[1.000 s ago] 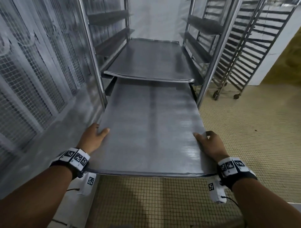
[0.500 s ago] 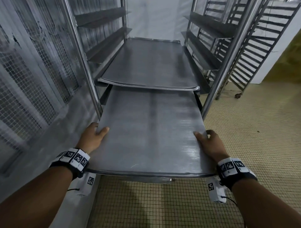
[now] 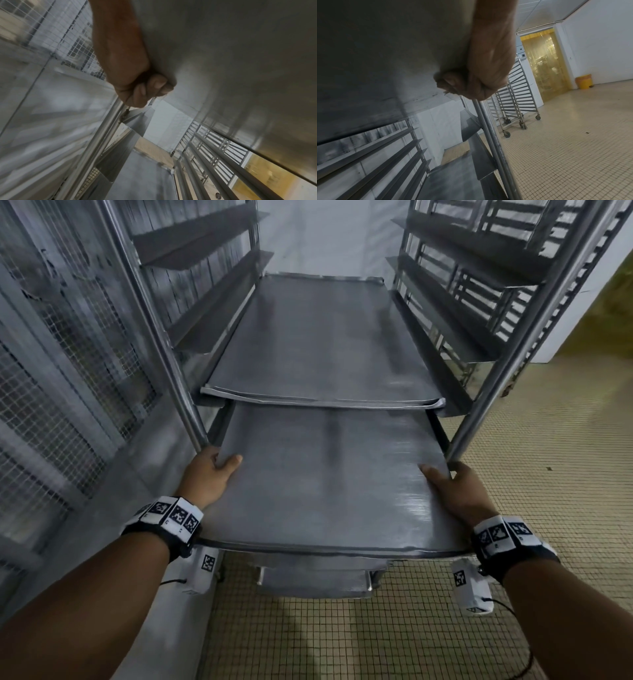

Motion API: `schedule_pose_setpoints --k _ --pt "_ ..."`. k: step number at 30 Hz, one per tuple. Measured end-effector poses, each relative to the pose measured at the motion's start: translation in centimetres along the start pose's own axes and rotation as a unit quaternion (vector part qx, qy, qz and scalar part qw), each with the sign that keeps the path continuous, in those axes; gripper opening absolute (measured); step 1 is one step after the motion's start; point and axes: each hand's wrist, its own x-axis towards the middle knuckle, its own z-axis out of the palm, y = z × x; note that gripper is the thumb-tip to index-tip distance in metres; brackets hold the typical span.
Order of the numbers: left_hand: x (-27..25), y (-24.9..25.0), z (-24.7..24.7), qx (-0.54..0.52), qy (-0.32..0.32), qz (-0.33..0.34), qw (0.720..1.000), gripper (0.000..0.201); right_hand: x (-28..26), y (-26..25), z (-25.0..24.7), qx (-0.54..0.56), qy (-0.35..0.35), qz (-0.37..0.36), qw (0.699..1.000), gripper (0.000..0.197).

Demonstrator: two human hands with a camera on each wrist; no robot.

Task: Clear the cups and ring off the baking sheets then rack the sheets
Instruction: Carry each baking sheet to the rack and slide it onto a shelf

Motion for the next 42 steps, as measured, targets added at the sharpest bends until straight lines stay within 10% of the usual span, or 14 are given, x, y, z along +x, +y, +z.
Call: schedule_pose_setpoints --k 12,21,32,37,42 --pt "1.3 -0.3 0.3 0.036 -0.016 -0.017 0.999 0.072 0.8 0.0 -0.1 0.01 -0.008 -0.022 1.0 0.043" --pt "0.6 1.4 -0.8 0.124 -0.066 -0.03 0.99 0.077 1.5 -0.1 -1.0 -0.086 -0.048 0.002 0.995 0.07" --pt "-5.7 5.1 -3.1 0.355 -0.086 0.143 0.92 0.074 -3.2 -2.5 -1.5 -0.384 -0.016 -0.152 0.91 0.05" --pt "-11.0 7.8 1.7 0.328 -0.188 0.229 0.897 0.077 -8.1 -4.6 3.6 -0.37 -0.072 -0.274 0.885 0.065" --pt "-14.3 8.2 5.0 0.342 -0.136 0.283 0.885 0.095 -10.6 -4.0 6.9 -0.334 -0.059 -0.325 0.883 0.068"
